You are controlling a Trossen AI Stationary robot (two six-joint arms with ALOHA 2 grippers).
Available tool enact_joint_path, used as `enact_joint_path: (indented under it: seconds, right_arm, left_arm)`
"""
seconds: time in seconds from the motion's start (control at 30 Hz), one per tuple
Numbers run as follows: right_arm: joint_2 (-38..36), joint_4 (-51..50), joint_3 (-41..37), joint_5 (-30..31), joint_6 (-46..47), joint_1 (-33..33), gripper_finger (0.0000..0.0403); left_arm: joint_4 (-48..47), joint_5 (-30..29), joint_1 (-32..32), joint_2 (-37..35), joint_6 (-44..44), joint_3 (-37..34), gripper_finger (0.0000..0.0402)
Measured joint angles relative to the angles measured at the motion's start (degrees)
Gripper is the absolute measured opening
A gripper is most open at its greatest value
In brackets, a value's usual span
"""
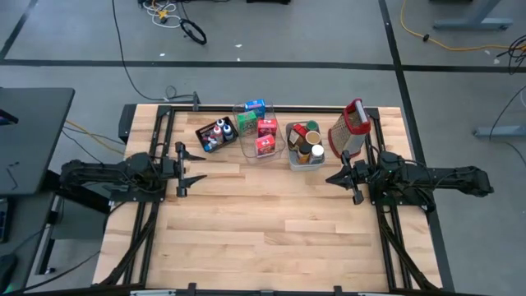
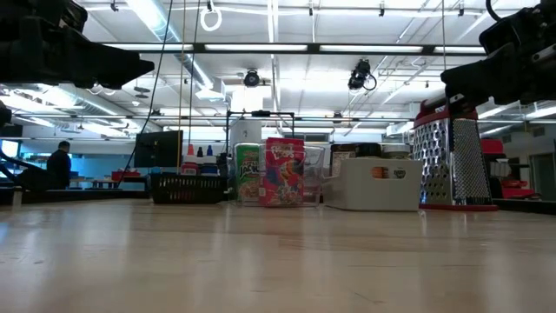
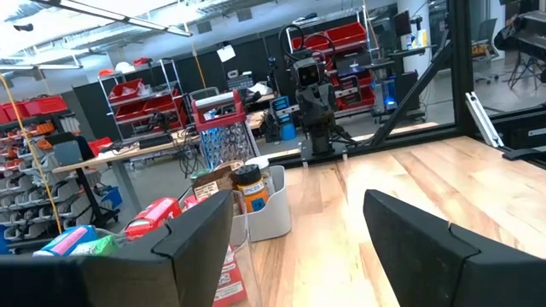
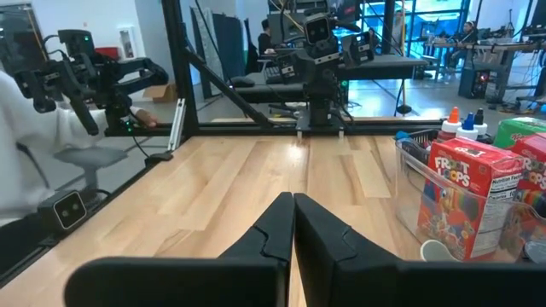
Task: Pick & Place Kitchen Items
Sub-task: Return to Home Position
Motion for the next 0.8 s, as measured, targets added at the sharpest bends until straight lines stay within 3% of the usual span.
enact_joint_path:
  seconds: [0.8]
  right_arm:
    - [0.00,0.02,0.02,0.01,-0.04,0.01,0.0022]
  left_arm:
    - [0.01,0.00,0.00,0.00,-0.33,-0.01,0.0270]
